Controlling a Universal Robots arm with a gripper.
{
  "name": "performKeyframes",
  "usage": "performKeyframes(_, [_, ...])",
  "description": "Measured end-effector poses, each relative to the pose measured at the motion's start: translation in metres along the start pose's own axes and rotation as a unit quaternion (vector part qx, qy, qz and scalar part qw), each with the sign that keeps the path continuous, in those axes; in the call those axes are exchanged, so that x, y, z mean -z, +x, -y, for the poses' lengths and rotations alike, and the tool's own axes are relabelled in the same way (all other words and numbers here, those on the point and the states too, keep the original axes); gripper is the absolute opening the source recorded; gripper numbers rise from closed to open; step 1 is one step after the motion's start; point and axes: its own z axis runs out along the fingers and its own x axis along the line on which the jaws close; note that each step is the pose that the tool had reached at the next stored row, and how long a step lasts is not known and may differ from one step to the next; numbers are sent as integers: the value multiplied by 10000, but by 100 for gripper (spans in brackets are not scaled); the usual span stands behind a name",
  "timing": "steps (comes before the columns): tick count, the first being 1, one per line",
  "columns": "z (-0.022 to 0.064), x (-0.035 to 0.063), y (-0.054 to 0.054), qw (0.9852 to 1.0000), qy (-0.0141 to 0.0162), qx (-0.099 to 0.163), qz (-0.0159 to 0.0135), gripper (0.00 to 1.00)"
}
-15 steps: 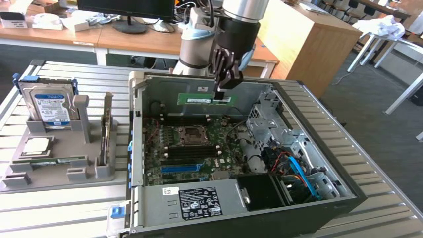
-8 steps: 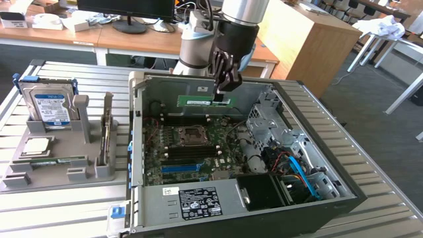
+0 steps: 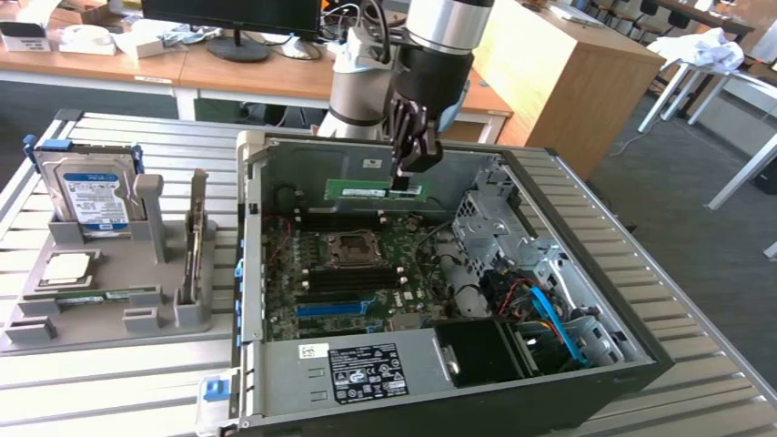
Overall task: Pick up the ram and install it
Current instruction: 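Pick up the ram and move it above insertion slot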
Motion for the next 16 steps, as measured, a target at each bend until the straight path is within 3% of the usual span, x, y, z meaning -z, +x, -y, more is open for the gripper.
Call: performKeyframes(16, [1, -150, -3, 10000, 0, 0, 0, 12])
